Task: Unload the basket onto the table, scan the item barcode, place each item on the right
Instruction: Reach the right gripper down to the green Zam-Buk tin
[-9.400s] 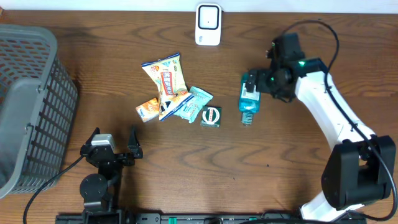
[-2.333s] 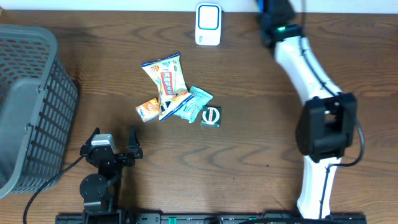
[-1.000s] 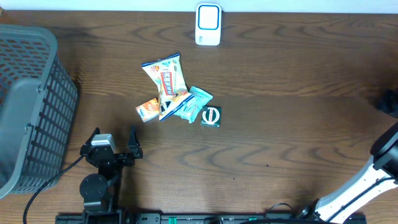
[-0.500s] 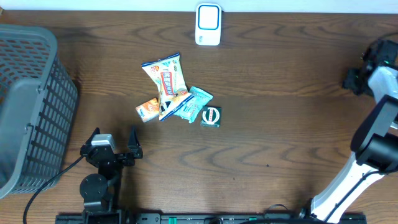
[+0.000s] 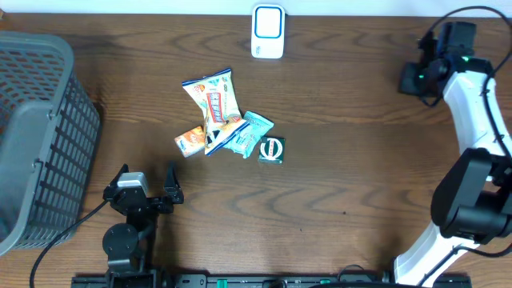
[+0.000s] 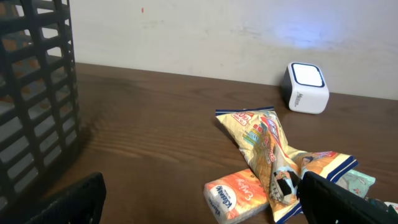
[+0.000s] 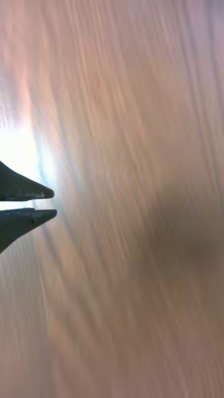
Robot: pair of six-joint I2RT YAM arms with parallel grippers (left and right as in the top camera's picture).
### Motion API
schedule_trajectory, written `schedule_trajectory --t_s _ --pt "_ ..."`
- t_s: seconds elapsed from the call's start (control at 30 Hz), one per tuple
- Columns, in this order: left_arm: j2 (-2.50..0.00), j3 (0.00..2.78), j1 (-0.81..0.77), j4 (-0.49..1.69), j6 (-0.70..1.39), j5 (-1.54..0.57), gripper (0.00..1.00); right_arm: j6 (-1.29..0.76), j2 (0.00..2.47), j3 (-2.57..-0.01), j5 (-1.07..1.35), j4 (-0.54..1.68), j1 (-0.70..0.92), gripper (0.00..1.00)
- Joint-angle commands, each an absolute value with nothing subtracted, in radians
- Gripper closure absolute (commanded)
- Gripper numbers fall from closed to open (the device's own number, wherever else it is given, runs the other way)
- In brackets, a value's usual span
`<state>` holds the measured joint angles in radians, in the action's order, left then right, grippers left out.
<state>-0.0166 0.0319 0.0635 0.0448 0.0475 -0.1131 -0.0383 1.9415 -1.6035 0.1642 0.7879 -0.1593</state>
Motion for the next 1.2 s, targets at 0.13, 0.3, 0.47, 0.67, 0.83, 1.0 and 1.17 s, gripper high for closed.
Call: schedule_trajectory --t_s 0.13,0.3,0.47,0.67,0.83,1.0,1.17 --pt "-0.012 0.005 0.061 0.061 0.035 -0.115 0.02 -0.063 1.922 -1.592 0.599 0.856 0.084 0.28" --pt "-0.012 0.005 0.061 0.060 0.035 -0.115 0.02 0.020 1.923 -1.579 0.491 0.855 0.274 0.01" --pt "-0.012 0.005 0.061 0.061 0.035 -0.115 0.02 -0.062 1.936 -1.536 0.166 0.817 0.458 0.01" --pt "-0.012 0.005 0.061 0.061 0.035 -0.115 0.02 -0.530 2.030 -1.523 -0.027 0.825 0.612 0.01" --pt "-0.012 0.005 0.061 0.061 0.035 -0.115 0.02 -0.602 2.128 -1.523 0.005 0.858 0.629 0.02" --pt "-0.012 0.005 0.061 0.061 0.035 -0.115 0.02 -0.604 2.192 -1.523 0.029 0.889 0.620 0.17" --pt "-0.012 0.005 0.061 0.060 0.035 -0.115 0.02 -0.354 2.176 -1.524 0.036 0.914 0.604 0.59"
